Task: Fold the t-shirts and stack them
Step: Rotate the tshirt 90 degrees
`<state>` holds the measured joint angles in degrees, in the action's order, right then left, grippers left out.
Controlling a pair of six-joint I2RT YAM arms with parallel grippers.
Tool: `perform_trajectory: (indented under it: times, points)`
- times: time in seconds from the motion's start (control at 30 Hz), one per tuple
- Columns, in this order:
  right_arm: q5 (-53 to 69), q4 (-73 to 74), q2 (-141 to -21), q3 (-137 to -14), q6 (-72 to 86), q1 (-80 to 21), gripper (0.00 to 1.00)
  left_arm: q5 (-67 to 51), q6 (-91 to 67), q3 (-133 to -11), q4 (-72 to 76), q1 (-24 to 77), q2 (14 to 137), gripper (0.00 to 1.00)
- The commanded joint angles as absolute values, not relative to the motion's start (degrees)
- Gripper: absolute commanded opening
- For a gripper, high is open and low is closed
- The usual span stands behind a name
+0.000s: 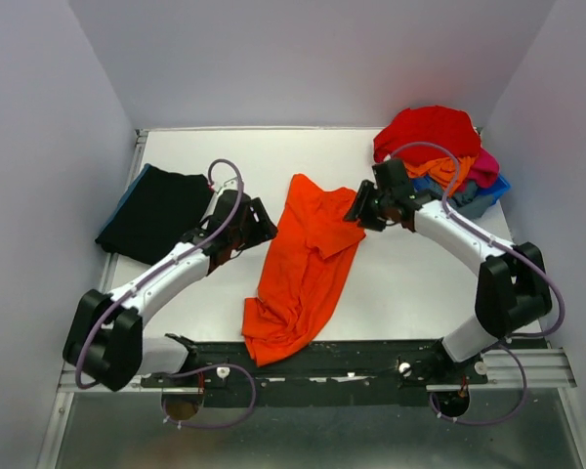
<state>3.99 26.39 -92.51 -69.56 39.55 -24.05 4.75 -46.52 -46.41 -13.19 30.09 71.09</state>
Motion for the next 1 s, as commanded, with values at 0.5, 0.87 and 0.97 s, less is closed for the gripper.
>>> perform_trajectory:
  times: [0.5, 0.87, 0.97]
  points:
    - [7.12, 10.46, -93.77, -49.65, 51.07, -22.41, 0.65, -6.50, -41.31, -51.77, -3.69, 23.55, 95.53, 0.70]
    - [4.84, 16.69, -104.93, -61.42, 47.11, -21.97, 0.28, -7.55, -41.66, -56.51, -3.08, 21.62, 105.11, 0.42]
    - [2.47, 20.99, -108.09, -67.92, 44.31, -21.71, 0.04, -7.56, -42.97, -57.48, -2.38, 20.75, 106.78, 0.11]
